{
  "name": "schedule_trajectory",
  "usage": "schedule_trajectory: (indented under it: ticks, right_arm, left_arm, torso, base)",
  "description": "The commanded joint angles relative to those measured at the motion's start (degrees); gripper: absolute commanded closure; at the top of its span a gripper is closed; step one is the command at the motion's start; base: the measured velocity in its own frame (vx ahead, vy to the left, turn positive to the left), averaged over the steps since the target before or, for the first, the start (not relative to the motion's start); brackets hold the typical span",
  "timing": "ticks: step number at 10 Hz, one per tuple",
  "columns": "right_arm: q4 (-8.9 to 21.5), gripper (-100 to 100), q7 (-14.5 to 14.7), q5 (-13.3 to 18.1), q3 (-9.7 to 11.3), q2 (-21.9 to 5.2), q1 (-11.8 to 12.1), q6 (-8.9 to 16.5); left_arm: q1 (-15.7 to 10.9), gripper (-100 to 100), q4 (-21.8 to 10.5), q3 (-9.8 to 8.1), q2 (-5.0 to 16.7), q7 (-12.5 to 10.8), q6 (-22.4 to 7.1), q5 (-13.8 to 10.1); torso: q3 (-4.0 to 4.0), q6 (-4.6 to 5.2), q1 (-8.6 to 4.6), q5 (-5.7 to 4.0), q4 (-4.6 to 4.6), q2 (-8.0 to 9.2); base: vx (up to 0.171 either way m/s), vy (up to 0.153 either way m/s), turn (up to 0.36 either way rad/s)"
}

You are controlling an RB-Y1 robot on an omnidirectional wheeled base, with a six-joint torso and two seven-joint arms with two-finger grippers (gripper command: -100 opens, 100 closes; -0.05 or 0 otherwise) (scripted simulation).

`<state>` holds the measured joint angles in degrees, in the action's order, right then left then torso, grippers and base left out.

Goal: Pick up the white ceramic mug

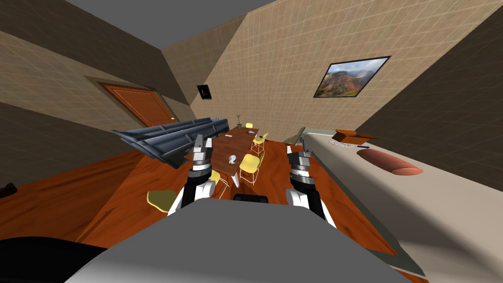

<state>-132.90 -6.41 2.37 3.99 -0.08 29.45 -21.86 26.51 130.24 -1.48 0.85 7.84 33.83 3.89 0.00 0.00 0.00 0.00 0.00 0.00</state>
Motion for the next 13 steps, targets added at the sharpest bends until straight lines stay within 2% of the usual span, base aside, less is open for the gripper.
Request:
schedule_trajectory:
  ticks: [1,7,13]
  right_arm:
    - [0.0,0,0.0,0.0,0.0,0.0,0.0,0.0]
    - [0.0,0,0.0,0.0,0.0,0.0,0.0,0.0]
    - [0.0,0,0.0,0.0,0.0,0.0,0.0,0.0]
  left_arm:
    - [0.0,-100,-0.9,0.3,2.18,-0.31,-0.65,-0.35]
    - [-0.04,-100,-6.21,2.16,9.25,-2.15,-4.46,-2.41]
    - [-0.54,-100,-14.68,4.95,17.41,-5.43,-10.61,-5.85]
  torso:
    - [0.0,0.0,0.0,0.0,0.0,0.0]
    - [0.01,0.0,-0.03,0.0,0.0,0.02]
    - [0.01,0.0,-0.08,-0.02,0.0,0.01]
  base:
    - [-0.005,-0.002,0.026]
    - [-0.01,-0.01,0.031]
    - [-0.006,-0.021,0.026]
